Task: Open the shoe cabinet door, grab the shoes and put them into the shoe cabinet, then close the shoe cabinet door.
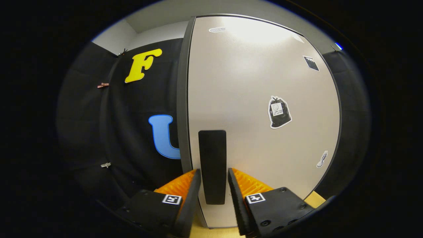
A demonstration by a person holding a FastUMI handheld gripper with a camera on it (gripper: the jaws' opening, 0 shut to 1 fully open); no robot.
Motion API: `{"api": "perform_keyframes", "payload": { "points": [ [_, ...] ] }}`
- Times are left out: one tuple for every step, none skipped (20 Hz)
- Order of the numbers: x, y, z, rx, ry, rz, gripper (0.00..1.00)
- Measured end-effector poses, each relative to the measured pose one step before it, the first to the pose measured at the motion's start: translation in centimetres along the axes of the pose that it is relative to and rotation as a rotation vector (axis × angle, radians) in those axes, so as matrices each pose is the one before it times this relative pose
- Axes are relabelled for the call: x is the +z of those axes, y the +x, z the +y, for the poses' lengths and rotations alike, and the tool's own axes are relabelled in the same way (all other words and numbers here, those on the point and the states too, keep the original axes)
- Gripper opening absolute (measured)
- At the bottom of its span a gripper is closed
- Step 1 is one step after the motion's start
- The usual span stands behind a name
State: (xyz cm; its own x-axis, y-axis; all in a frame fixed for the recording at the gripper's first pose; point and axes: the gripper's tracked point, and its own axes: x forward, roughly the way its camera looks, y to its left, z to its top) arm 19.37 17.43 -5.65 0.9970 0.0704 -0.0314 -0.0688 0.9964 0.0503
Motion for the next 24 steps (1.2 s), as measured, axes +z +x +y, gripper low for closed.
{"api": "perform_keyframes", "payload": {
  "points": [
    [0.194,-0.153,0.188,-0.00794,0.00861,-0.01554,0.49],
    [-0.285,0.134,-0.166,-0.00906,-0.00886,0.0038,0.44],
    [0.341,-0.149,-0.002,-0.00771,-0.00755,-0.00878,0.44],
    [0.026,0.006,-0.072,-0.00209,-0.01022,-0.00089,0.36],
    [-0.074,0.158,0.054,0.00236,-0.00919,-0.00067,0.33],
    [-0.165,-0.262,-0.04,0.00799,0.00117,0.01595,0.3],
    [-0.06,0.01,-0.04,0.00884,-0.00157,0.01046,0.23],
    [0.104,-0.399,0.052,0.00978,-0.00654,0.00507,0.17],
    [-0.027,-0.492,0.043,0.01371,-0.01637,0.00009,0.17],
    [0.175,-0.345,0.077,0.01202,-0.00382,0.00096,0.12],
    [0.107,-0.905,0.042,0.01539,0.01194,0.00038,0.12],
    [0.079,-0.772,0.056,0.01011,0.01101,0.0006,0.12],
    [-0.001,-1.149,-0.037,0.00971,0.00226,0.00087,0.12],
    [-0.214,-1.246,-0.509,0.00671,0.00037,-0.00389,0.12],
    [-0.051,-1.239,-0.314,0.00684,0.00191,0.00159,0.12],
    [0.079,-1.021,-0.251,0.00606,0.00579,0.0016,0.12],
    [0.087,-1.054,-0.287,0.00628,0.00401,0.00051,0.12],
    [0.05,-0.94,-0.236,0.00626,0.00239,0.00037,0.12],
    [-0.003,-0.967,-0.254,0.00868,-0.00411,0.00258,0.12],
    [0.08,-1.102,-0.46,0.00585,0.00135,-0.0029,0.12],
    [0.037,-0.82,-0.375,0.00319,-0.00241,0.00137,0.12],
    [0.004,-1.076,-0.61,0.00232,0.0007,-0.00249,0.12],
    [0.019,-0.936,-0.545,0.00239,0.00465,-0.00224,0.12],
    [0.021,-0.727,-0.345,0.00182,0.0047,0.00046,0.12]
  ]
}}
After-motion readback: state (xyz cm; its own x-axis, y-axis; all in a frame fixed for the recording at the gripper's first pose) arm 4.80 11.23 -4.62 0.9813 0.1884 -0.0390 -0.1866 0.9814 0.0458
